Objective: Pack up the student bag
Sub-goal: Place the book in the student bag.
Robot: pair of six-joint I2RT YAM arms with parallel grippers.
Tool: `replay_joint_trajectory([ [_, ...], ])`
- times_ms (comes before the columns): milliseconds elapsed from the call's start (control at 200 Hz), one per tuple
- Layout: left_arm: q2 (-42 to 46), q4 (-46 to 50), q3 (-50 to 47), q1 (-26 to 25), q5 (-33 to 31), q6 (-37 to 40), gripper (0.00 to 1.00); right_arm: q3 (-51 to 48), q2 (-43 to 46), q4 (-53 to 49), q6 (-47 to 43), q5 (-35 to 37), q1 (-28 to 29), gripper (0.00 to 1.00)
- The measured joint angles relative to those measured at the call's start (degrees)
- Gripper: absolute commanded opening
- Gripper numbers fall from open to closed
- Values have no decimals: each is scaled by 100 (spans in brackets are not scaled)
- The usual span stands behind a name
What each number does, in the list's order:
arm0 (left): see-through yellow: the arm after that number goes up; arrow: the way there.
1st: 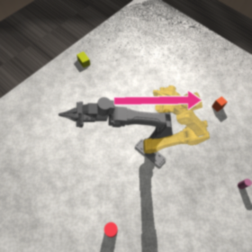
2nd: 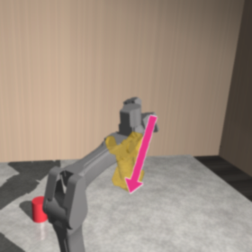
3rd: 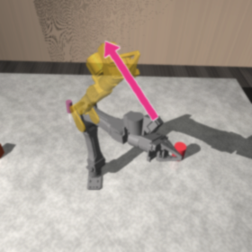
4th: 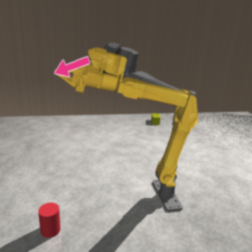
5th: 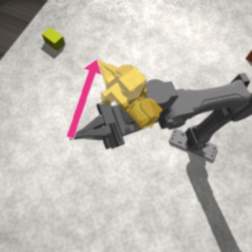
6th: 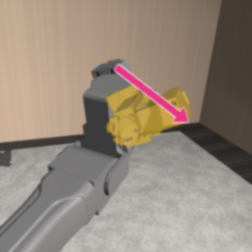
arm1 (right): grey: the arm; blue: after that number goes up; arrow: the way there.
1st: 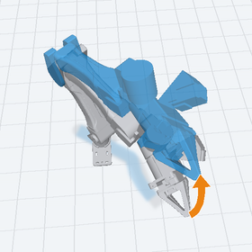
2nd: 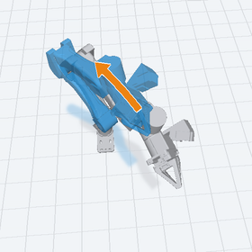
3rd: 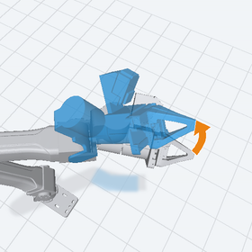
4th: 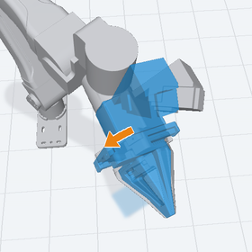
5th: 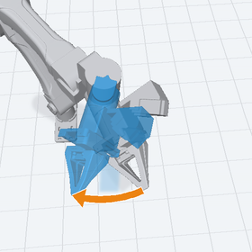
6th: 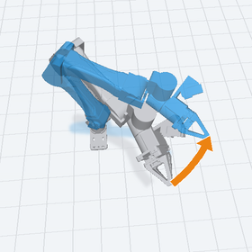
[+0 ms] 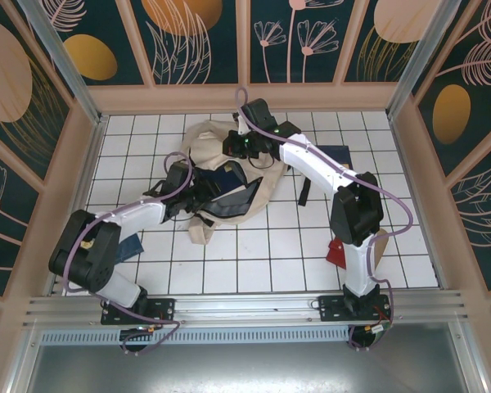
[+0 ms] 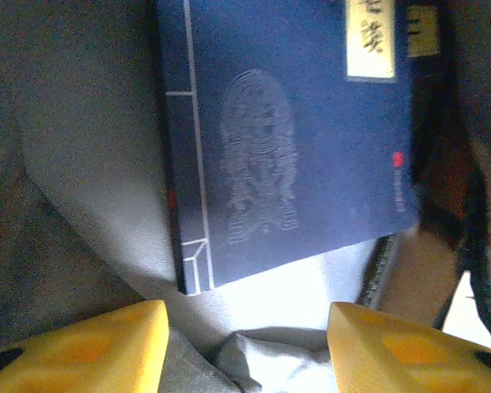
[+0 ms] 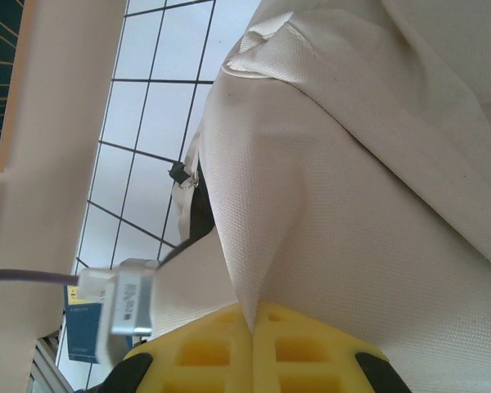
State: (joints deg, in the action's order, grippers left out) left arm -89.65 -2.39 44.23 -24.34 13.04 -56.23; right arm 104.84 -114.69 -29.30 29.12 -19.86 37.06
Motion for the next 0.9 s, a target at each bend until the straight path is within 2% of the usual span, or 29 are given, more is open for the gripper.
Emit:
replay_joint_trajectory([
  [120,-382,13,192,0,-2,4,57,-55,22,0,0,-2,0,0],
  [270,-743,-35,428,0,20,4,54,-72,28,2,2,0,0,0],
  [380,-1001,-81,551,0,59,28,44,-76,55,0,2,2,0,0],
  [671,-1099,-295,686,0,-7,24,4,-76,103,0,2,20,0,0],
  [901,-946,-557,710,0,-50,46,0,-232,192,52,4,26,0,0],
])
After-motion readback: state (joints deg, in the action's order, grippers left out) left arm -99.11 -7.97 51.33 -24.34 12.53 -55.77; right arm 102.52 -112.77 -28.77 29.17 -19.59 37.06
